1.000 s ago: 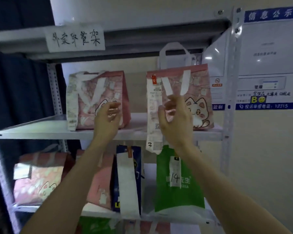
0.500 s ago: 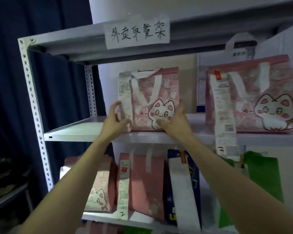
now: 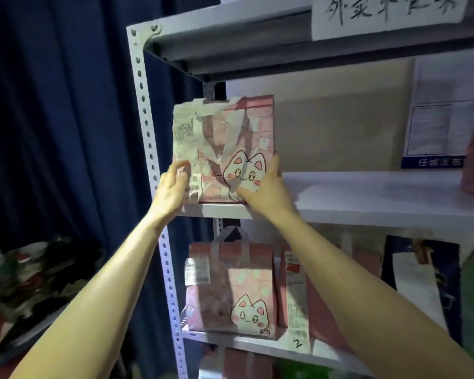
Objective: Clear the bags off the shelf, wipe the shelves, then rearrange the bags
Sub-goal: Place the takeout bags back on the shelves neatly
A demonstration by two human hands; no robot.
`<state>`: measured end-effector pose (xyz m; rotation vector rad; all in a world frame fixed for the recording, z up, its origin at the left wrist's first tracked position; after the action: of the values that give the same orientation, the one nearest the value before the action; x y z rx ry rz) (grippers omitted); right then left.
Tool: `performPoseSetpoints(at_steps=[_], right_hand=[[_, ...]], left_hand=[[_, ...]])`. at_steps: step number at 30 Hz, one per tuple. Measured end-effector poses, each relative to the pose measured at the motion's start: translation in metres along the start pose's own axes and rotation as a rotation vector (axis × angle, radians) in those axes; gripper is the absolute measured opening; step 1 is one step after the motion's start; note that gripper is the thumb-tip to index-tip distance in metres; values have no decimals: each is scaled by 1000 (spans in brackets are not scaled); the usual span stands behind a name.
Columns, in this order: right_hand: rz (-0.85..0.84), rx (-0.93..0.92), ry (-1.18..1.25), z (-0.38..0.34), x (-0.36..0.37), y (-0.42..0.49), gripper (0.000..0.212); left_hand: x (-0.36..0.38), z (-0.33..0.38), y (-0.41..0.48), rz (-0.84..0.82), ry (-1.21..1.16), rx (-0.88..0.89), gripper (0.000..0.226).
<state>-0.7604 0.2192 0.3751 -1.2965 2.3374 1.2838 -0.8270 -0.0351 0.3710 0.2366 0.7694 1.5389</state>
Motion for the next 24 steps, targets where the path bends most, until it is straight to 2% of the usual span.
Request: performPoseSetpoints(at_steps=[7, 9, 11, 13, 15, 17, 20, 24], right_hand=[[19, 37, 0, -7, 5, -5, 114], [33, 35, -35, -6, -1, -10, 115], [93, 21, -71, -3, -12, -23, 111], [199, -14, -72, 6, -27, -44, 99], [311, -93, -20, 17, -42, -69, 79], [349, -150, 19, 32, -52, -94, 63], [316, -154, -28, 64, -57, -131, 51], [138, -101, -164, 121, -55, -174, 34]], left_hand=[[-9, -5, -12, -31, 78, 60, 45], [-11, 1, -21, 57, 137, 120, 50], [-16, 5, -36, 223, 176, 191, 47], [-19, 5, -56, 391, 177, 249, 39], [-13, 1, -76, 452, 160, 301, 30], [5, -5, -94, 371, 157, 343, 24], [55, -23, -123, 103, 187, 316, 21], [129, -53, -167, -243, 218, 171, 22]])
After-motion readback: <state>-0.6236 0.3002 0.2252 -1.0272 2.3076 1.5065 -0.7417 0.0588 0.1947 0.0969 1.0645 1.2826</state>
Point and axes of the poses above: each hand's wrist, its own y-axis towards the middle knuckle, its own x-axis out of the palm, z = x × y, the point moved 6 cm from there along y, towards the middle knuckle, and after that the axes turned 7 degrees about -y, right-handed, at the moved point
